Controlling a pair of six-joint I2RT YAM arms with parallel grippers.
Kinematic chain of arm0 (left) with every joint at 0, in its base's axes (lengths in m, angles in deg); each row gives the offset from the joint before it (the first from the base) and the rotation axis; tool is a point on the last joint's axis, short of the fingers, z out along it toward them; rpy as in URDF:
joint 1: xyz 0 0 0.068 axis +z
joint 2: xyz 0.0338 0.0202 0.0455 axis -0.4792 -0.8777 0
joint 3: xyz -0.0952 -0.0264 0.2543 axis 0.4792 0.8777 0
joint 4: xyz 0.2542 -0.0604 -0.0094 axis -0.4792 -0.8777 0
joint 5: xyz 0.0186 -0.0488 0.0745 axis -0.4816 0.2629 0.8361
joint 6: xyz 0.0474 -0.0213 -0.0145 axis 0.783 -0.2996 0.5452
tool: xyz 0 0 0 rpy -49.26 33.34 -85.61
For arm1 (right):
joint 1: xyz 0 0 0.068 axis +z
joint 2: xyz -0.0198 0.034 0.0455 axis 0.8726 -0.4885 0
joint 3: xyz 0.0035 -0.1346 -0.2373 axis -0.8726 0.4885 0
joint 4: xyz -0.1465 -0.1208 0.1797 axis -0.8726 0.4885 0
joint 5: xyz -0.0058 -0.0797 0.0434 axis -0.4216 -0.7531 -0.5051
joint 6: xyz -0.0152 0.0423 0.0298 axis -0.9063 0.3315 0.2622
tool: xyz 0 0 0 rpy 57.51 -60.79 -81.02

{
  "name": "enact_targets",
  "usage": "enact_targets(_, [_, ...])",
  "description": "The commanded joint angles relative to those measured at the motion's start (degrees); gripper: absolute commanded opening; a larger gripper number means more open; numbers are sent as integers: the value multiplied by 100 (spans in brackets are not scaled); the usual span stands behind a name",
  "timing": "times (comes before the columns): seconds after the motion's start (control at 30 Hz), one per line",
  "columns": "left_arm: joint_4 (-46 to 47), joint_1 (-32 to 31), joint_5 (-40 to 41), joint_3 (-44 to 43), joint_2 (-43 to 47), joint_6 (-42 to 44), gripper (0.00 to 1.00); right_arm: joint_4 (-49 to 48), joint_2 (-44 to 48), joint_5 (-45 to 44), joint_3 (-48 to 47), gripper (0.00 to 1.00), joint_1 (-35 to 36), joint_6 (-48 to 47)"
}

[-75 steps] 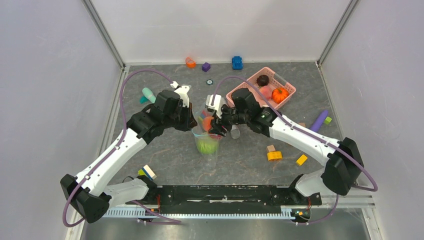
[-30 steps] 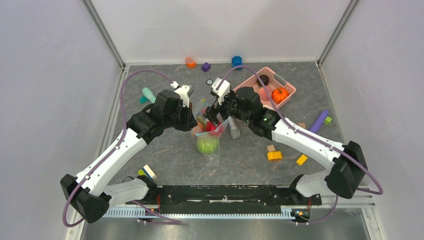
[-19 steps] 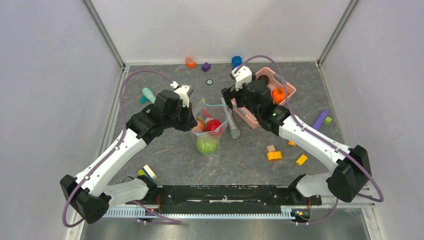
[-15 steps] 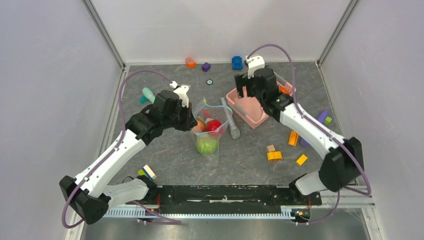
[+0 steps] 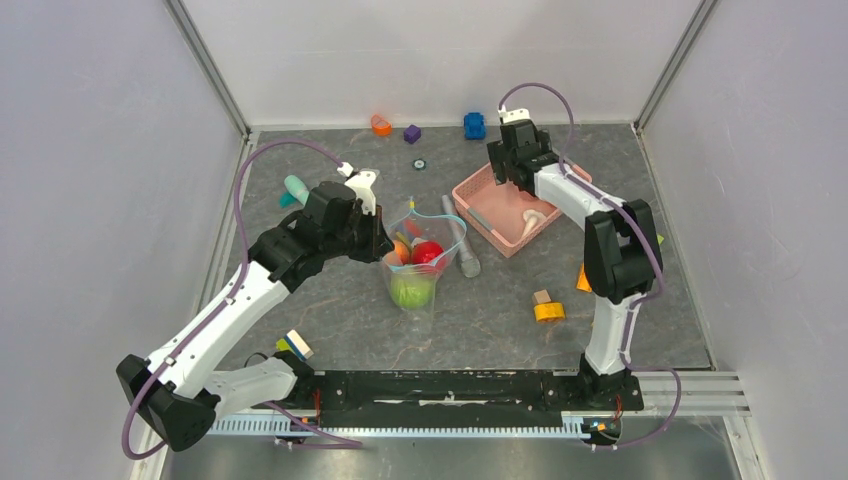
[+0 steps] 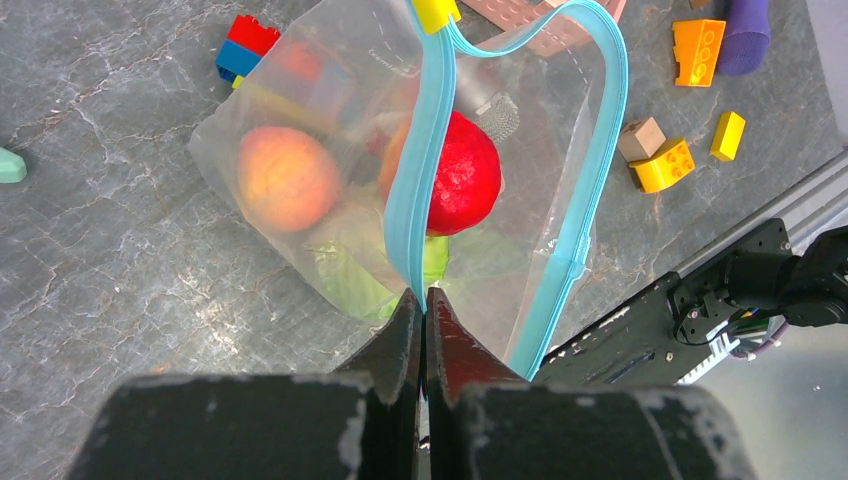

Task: Place the food in the zip-top bag and seal the zipper
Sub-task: Pick up the fake fruit from the bin.

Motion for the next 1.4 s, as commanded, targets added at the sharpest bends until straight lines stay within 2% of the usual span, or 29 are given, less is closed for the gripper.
enact_targets(0.0, [268, 34, -37, -8, 100, 156, 2, -74, -369, -494, -267, 98, -34, -71])
enact_targets(0.17, [268, 35, -58, -8, 101, 161, 2, -422, -832, -629, -261, 90, -82, -235])
enact_targets(0.4, [293, 35, -75, 0, 141, 131, 2, -593, -1185, -1115, -202, 86, -119, -216])
enact_targets(0.6, [307, 41, -114, 9, 157, 104, 2, -731, -1006, -1046, 2, 56, -128, -253])
enact_targets(0.73, [312, 37, -117, 18, 191, 100, 2, -894, -466, -724, 295, 43, -127, -349])
enact_targets(1.0, [329, 43, -171, 27, 169, 67, 2, -1151, 977, 67, 1288, 33, -125, -381])
enact_targets(1.17, [329, 42, -183, 27, 174, 60, 2, -1221, 1940, 803, 1777, 31, -127, -322])
enact_targets(1.37, [330, 44, -182, 27, 177, 65, 2, -1760, 3096, 2647, 2513, 32, -124, -296])
